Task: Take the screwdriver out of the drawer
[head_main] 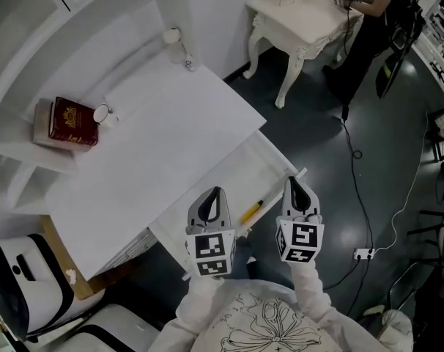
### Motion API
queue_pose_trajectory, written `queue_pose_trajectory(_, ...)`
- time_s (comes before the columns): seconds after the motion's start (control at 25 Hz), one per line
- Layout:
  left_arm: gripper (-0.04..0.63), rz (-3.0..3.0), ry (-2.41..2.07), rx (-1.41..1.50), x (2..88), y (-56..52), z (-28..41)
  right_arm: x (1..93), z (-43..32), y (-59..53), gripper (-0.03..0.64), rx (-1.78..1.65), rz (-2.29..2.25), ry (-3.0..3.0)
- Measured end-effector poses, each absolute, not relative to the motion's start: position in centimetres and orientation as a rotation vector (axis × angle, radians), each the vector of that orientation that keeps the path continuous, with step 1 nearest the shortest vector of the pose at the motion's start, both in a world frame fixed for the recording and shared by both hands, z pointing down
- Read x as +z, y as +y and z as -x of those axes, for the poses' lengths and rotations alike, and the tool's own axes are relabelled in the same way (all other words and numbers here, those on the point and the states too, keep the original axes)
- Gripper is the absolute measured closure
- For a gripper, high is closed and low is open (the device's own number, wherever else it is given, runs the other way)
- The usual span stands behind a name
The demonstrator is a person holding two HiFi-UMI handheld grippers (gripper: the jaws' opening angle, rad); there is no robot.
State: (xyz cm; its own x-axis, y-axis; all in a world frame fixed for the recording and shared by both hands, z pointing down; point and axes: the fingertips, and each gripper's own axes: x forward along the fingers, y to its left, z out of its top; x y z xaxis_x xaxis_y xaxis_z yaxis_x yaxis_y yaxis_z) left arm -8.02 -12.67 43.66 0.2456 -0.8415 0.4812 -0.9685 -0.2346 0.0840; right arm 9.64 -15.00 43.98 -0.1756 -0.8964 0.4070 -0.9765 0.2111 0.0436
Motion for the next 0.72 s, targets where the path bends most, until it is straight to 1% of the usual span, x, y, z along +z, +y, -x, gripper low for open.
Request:
queue_pose_trajectory(0.4, 0.588, -2.167, -1.505, 0.59, 48.2, -14.7, 6.9, 47.6, -9.5, -16.7, 0.614, 0.404, -1.73, -2.071)
queue_pose_trajectory(0.72, 0.588, -2.156, -1.388, 0.668, 51.5, -15.1, 5.6, 49.8, -10.8, -16.7, 0.614, 0.473, -1.736, -2.005)
